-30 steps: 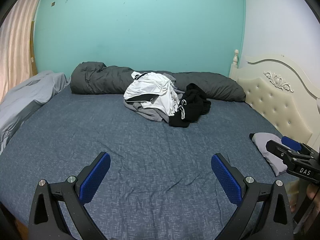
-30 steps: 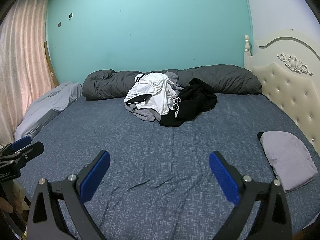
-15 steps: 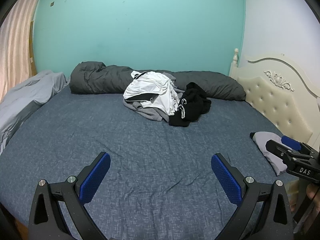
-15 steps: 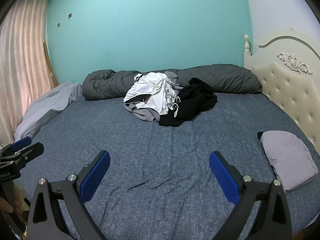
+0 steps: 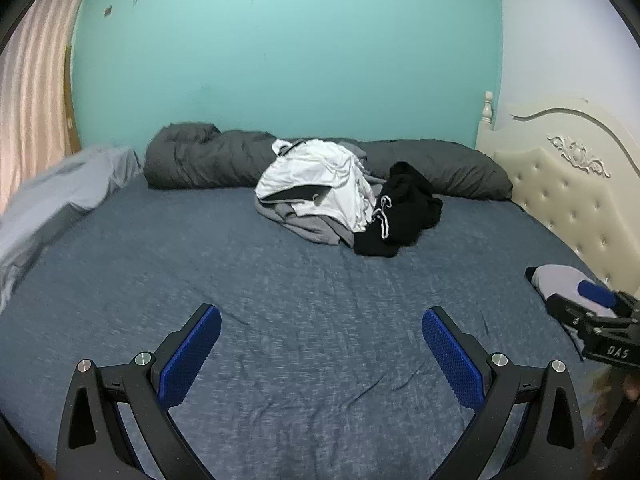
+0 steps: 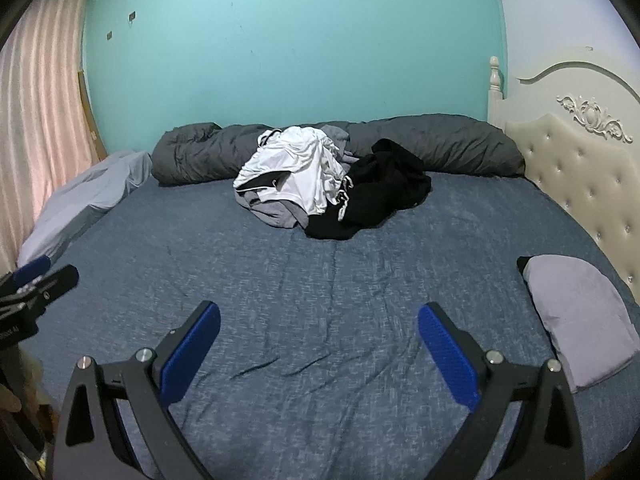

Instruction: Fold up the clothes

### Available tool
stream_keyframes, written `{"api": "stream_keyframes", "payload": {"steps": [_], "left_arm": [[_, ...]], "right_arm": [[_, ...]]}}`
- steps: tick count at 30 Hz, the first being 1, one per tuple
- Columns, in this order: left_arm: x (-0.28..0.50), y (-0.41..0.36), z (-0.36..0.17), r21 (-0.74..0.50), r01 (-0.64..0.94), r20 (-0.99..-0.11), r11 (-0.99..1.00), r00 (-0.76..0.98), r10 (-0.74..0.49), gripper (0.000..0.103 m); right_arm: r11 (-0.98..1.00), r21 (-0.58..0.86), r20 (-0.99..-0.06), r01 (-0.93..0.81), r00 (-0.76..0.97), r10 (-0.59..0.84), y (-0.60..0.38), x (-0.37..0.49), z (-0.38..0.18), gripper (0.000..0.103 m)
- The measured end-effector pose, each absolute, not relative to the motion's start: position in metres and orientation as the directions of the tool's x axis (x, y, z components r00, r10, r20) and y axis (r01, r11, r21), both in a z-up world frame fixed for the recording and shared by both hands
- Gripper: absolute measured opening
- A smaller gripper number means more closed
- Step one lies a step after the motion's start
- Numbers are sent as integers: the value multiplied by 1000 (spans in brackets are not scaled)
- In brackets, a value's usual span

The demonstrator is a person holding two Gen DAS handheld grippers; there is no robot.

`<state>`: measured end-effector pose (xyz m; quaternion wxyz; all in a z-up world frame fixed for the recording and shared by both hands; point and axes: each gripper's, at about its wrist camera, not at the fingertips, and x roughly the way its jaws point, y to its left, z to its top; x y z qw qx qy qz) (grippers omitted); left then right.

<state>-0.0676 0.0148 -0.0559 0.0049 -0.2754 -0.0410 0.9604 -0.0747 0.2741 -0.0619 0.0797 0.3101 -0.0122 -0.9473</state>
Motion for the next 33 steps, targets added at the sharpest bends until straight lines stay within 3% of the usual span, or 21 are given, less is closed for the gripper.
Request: {"api": "stream_keyframes", "payload": {"steps": [17, 33], "left_arm": [[-212, -16, -184, -216, 85, -632, -973, -771, 73, 103], [-257, -59, -229, -300, 159, -672, -941, -735, 90, 103]], "right_arm": [[-983, 87, -693, 160, -700, -175, 287, -262, -180, 100], [-986, 142, -742, 85, -650, -163, 284, -448, -246, 100]]}}
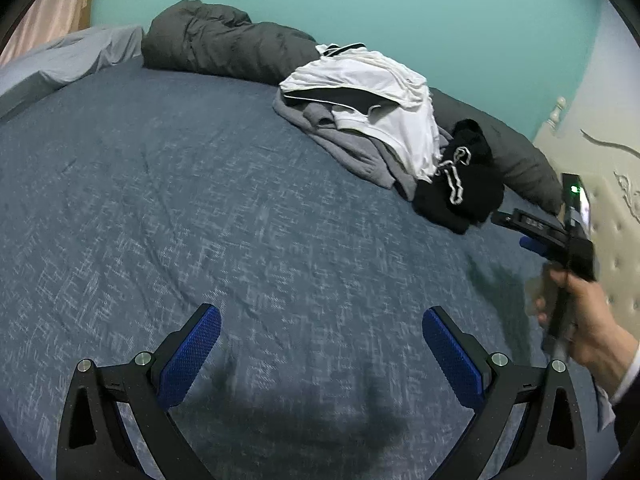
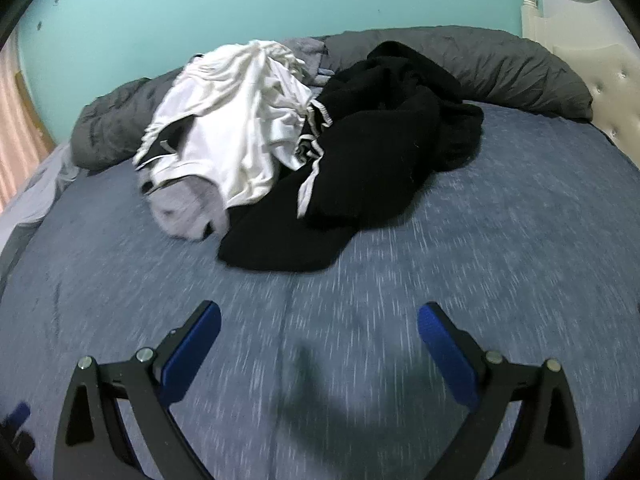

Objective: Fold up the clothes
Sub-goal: 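Reach the right tool into the pile and grasp the black sweatshirt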

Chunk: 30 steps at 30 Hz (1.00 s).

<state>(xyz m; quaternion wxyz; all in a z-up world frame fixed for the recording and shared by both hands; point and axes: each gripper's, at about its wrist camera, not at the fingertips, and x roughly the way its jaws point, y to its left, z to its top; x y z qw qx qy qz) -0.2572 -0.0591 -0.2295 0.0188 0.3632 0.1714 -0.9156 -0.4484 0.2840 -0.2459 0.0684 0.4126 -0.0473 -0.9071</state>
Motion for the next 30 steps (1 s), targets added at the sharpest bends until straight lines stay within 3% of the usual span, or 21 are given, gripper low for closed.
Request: {"api": "stream_keyframes", "payload": {"steps": [10, 13, 15, 16, 18, 20, 30], "left_arm": [[-278, -93, -246, -295, 216, -712, -931, -700, 63, 103], [-277, -95, -245, -302, 213, -701, -929, -710, 65, 103], [-276, -95, -244, -296, 205, -697, -933, -714, 65, 103], [-276, -94, -245, -296, 203, -699, -933, -712, 67, 103], [-275, -93, -248, -295, 202, -705, -934, -706, 70, 103], [-274, -91, -248, -297, 202, -708, -933, -702, 73, 103], [-249, -74, -237, -293, 154, -686, -944, -722, 95, 103]], "right_arm": [[-992, 128, -756, 8, -647, -103, 277, -538, -275, 97], [-990, 144, -768, -12, -632, -104, 276, -555, -285, 78], [-990, 141, -777, -6, -620, -107, 273, -565, -292, 54], [-991, 132, -778, 6, -619, -107, 271, -569, -294, 48], [-992, 121, -782, 26, -614, -111, 269, -571, -296, 10], [-994, 106, -763, 29, -639, -99, 270, -563, -292, 2], [-973, 116, -695, 200, -683, -224, 286, -462, -243, 0]]}}
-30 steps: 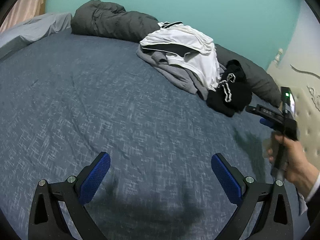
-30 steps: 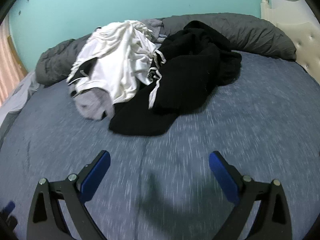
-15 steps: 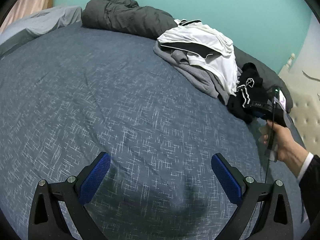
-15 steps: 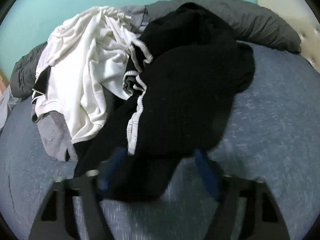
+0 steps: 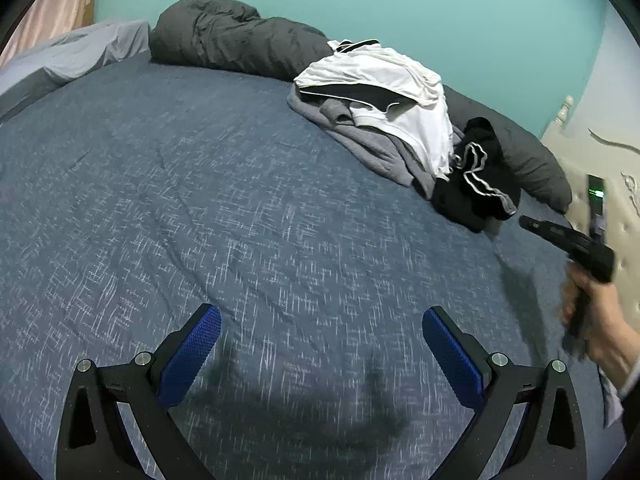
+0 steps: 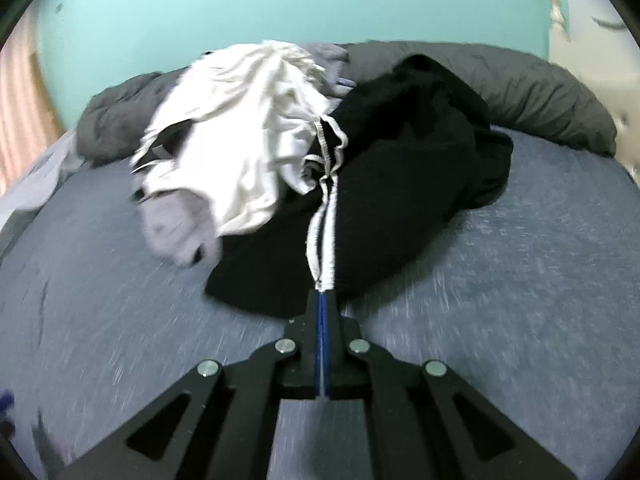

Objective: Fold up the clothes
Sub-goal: 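Reach the right tool into the pile and grasp the black sweatshirt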

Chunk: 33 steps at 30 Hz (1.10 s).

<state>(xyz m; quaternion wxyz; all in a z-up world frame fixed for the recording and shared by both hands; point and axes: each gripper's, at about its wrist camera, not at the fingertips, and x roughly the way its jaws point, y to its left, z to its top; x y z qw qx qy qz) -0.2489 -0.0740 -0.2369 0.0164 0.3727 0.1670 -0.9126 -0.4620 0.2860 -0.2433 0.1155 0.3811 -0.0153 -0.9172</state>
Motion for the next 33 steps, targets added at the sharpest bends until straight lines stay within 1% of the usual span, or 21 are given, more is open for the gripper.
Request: {"api": "stream_keyframes", "payload": {"steps": [4, 8, 10, 11, 13, 14, 15, 17, 21, 23, 28, 29, 30, 31, 32, 33], "left_arm": [[-233, -71, -240, -276, 139, -688, -951, -720, 95, 103], [-226, -70, -246, -279, 142, -699, -950, -708, 99, 103], [-228, -73, -247, -275, 149, -700, -950, -708, 92, 103], [-230, -75, -248, -273, 153, -700, -950, -709, 87, 103], [-233, -80, -250, -276, 163, -701, -947, -708, 82, 103], [-236, -83, -251, -276, 168, -702, -946, -708, 79, 103], [-238, -86, -253, -273, 174, -705, -946, -706, 73, 103], [-240, -90, -257, -271, 185, -711, -945, -700, 66, 103], [-244, -100, -264, -273, 209, -718, -939, -694, 54, 103], [-246, -104, -265, -271, 221, -715, -937, -697, 43, 103], [-248, -106, -268, -270, 226, -714, -936, -699, 37, 103], [-248, -105, -269, -268, 223, -716, -937, -697, 39, 103], [-248, -103, -270, -265, 219, -717, -939, -696, 41, 103], [-249, -102, -270, -263, 215, -719, -941, -694, 43, 103], [-248, -101, -271, -263, 211, -720, -941, -693, 46, 103], [-247, -100, -270, -263, 207, -718, -942, -694, 48, 103]], "right_arm": [[-941, 140, -699, 309, -642, -315, 279, -413, -230, 0], [-948, 113, -736, 299, -615, -282, 282, -386, -232, 0], [-962, 98, -728, 256, -640, -245, 290, -392, -231, 0], [-968, 91, -724, 234, -652, -226, 293, -395, -231, 3], [-978, 96, -731, 186, -654, -197, 299, -409, -236, 36], [-981, 108, -740, 164, -646, -189, 300, -420, -241, 70], [-980, 140, -749, 143, -632, -199, 304, -433, -248, 74], [-974, 204, -757, 102, -614, -223, 310, -456, -263, 74], [-980, 198, -774, -12, -615, -149, 319, -495, -289, 74], [-975, 218, -775, -48, -616, -143, 324, -514, -297, 74], [-973, 214, -768, -82, -629, -116, 329, -555, -305, 74], [-972, 220, -767, -83, -631, -120, 330, -562, -305, 72], [-974, 212, -772, -76, -624, -120, 329, -567, -307, 52], [-979, 195, -781, -61, -614, -118, 327, -569, -309, 37], [-983, 179, -789, -45, -604, -115, 324, -571, -310, 17], [-986, 164, -796, -29, -595, -115, 322, -573, -312, 7]]}}
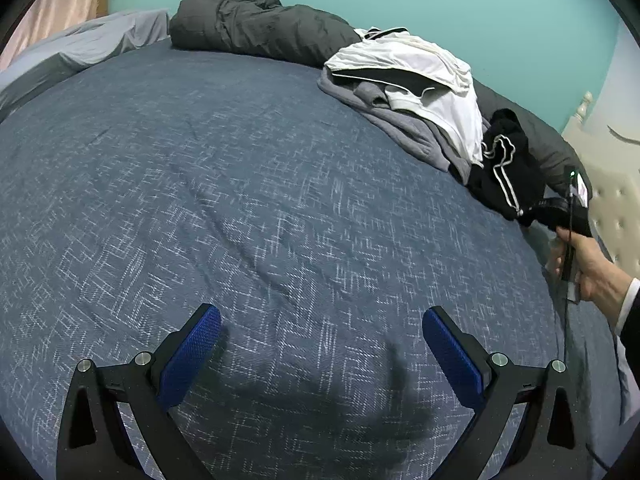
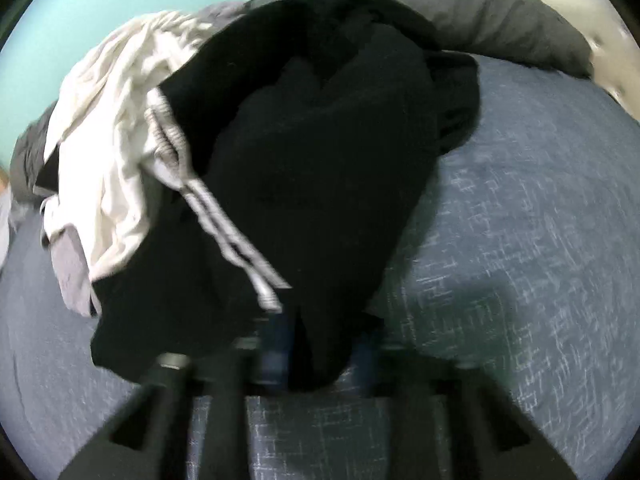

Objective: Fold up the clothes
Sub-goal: 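Drag the black sweatshirt out of the pile with the right tool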

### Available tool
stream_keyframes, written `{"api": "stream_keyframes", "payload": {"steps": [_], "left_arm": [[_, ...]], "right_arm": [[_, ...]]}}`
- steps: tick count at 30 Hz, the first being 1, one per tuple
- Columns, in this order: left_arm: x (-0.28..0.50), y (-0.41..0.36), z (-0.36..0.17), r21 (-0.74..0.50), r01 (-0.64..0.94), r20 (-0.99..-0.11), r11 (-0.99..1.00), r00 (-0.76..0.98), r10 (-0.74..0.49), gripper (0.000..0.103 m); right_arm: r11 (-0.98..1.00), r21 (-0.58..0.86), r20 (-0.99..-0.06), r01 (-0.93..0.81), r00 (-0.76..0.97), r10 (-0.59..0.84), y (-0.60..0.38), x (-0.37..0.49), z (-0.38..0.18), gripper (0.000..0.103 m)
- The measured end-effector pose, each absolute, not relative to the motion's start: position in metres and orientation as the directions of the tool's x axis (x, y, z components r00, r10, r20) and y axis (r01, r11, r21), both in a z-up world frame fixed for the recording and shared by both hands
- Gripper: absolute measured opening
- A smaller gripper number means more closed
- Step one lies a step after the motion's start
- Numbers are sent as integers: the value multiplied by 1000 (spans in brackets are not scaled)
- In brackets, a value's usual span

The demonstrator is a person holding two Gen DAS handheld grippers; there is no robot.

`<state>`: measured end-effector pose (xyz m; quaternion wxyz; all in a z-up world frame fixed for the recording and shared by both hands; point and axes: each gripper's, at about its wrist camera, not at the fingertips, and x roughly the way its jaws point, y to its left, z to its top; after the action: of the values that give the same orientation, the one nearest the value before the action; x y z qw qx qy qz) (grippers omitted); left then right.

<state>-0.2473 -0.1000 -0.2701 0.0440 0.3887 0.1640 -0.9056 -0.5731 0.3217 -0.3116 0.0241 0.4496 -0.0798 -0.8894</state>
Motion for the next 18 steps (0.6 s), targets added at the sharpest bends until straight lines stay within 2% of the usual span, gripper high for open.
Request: {"api": "stream_keyframes", "payload": {"steps": [6, 11, 18], "left_arm": [[-239, -91, -259, -260, 166, -697, -951, -714, 66, 103], [-223, -86, -243, -268, 146, -665, -952, -744, 73, 103], [-189, -83, -226, -318, 162, -635, -934, -768, 83, 103]], "right_arm": [[-972, 176, -735, 156, -636, -235, 304, -527, -281, 6], [-925, 227, -690, 305, -620, -374, 286, -446, -244, 6], [-870, 292, -683, 396, -551, -480, 269, -335, -224, 6]]}}
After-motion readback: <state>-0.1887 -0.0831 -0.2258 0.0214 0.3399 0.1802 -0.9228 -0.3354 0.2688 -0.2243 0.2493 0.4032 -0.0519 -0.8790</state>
